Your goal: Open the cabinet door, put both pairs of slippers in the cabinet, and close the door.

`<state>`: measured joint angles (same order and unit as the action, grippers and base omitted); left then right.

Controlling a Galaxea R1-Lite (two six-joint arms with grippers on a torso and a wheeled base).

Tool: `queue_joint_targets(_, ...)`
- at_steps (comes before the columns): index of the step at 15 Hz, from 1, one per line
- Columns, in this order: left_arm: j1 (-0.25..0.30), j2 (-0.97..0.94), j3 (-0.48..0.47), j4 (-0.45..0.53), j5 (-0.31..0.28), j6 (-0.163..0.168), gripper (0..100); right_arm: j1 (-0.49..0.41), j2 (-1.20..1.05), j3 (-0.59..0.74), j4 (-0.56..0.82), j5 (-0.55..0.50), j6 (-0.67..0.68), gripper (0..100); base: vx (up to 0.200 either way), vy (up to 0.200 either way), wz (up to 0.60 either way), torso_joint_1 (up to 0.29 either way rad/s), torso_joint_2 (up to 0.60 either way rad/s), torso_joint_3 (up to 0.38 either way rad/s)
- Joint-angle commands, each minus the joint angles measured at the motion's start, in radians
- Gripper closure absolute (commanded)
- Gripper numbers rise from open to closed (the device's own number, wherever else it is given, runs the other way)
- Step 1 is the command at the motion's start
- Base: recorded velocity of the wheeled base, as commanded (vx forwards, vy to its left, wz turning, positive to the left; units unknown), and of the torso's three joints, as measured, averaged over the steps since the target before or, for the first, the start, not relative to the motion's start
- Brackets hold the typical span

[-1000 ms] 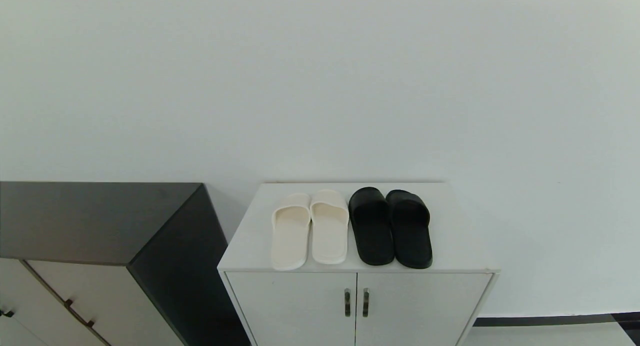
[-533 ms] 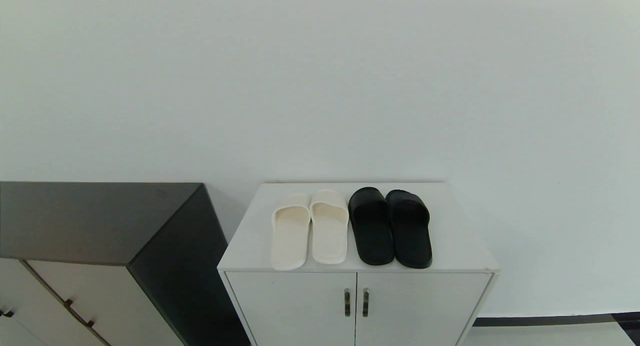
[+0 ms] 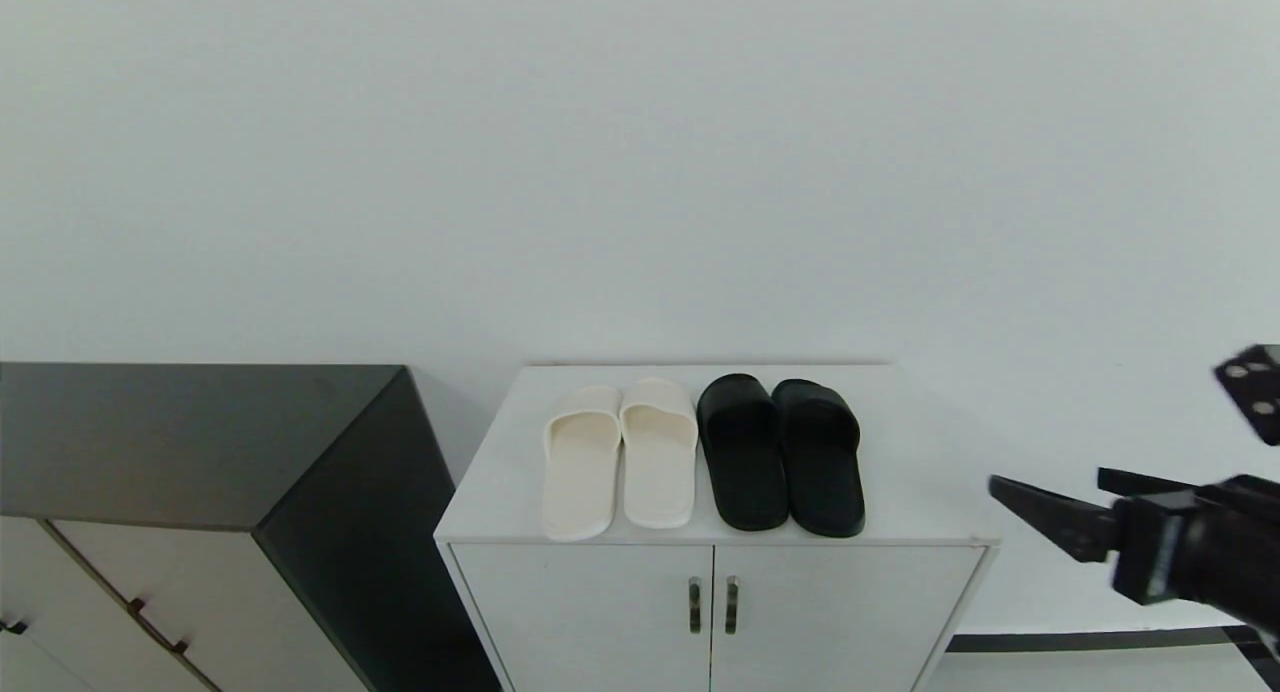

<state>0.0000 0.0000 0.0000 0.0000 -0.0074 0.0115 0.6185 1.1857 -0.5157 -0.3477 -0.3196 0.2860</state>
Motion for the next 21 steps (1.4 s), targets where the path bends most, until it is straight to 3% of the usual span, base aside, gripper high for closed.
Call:
queue_joint_targets(1,0.000,0.002,0.000,0.000,0.000,-0.001,100,0.133,0.275,-0.171,-0.017,-0.116,0.056,0,0.000,0.000,0.00,0.000,0.00,0.000)
queue_joint_targets(12,0.000,0.002,0.000,0.000,0.000,-0.001,100,0.152,0.815,-0.468,-0.246,-0.320,0.082,0,0.000,0.000,0.00,0.000,0.00,0.000)
queue_joint_targets(21,0.000,0.002,0.000,0.000,0.000,-0.004,100,0.092,1.023,-0.652,-0.287,-0.314,-0.008,0,0.000,0.000,0.00,0.000,0.00,0.000)
